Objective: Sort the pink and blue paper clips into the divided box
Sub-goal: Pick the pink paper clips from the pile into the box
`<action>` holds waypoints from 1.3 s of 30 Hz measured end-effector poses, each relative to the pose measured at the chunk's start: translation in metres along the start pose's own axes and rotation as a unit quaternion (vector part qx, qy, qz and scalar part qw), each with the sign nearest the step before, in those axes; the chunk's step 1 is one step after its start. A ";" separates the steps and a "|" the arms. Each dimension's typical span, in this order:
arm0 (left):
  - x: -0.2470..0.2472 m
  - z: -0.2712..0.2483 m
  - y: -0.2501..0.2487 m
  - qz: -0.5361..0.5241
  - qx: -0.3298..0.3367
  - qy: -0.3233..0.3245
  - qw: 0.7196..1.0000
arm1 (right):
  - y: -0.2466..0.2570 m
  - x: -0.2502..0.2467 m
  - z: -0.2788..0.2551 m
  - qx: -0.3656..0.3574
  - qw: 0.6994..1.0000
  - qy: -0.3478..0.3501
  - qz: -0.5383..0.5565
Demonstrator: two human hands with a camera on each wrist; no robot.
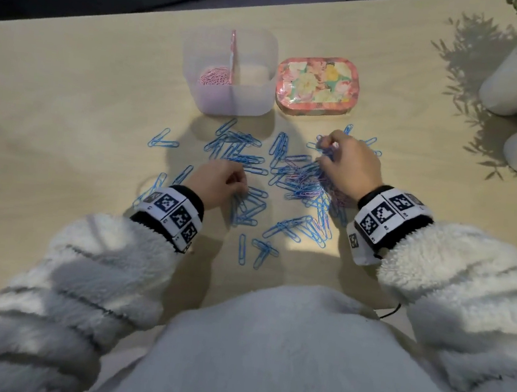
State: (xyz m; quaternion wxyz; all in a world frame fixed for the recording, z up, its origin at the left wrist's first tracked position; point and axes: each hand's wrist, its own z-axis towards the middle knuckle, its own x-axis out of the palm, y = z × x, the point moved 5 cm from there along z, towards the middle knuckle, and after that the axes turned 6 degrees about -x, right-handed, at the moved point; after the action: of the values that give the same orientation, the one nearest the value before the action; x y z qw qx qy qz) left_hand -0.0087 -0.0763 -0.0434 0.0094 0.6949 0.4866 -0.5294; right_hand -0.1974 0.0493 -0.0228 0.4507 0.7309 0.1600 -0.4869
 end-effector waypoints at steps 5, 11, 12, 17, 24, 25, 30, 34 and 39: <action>-0.009 0.001 -0.012 -0.054 0.038 -0.031 0.997 | 0.034 0.022 0.017 -0.051 0.992 0.090 -0.077; -0.005 0.010 -0.016 -0.212 0.010 0.007 0.977 | 0.032 0.042 0.028 0.013 0.987 0.157 -0.027; -0.003 0.011 -0.017 -0.256 -0.009 0.021 0.966 | 0.032 0.047 0.027 0.016 0.984 0.175 0.009; 0.003 0.016 -0.024 -0.477 -0.145 0.068 0.864 | 0.032 0.042 0.027 0.005 0.975 0.182 0.129; 0.015 0.030 -0.051 -0.159 -0.049 0.019 0.986 | -0.013 0.001 0.004 0.106 0.913 0.125 0.373; 0.017 0.030 -0.054 -0.115 -0.039 0.009 0.993 | -0.019 0.000 -0.001 0.122 0.903 0.121 0.394; 0.015 0.028 -0.048 0.010 -0.013 -0.023 1.000 | -0.037 0.000 -0.019 0.174 0.849 0.112 0.487; 0.010 0.027 -0.057 0.025 0.000 -0.046 0.999 | -0.035 0.005 -0.021 0.161 0.857 0.091 0.482; 0.029 0.034 -0.078 0.022 0.006 -0.009 1.000 | -0.014 0.010 -0.022 -0.016 0.974 0.121 0.189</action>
State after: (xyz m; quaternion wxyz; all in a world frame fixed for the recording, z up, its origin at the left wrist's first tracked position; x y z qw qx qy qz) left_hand -0.0875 -0.0339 -0.0409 0.0219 0.7007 0.4678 -0.5382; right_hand -0.1902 0.0727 -0.0356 0.5235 0.7942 0.0801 -0.2978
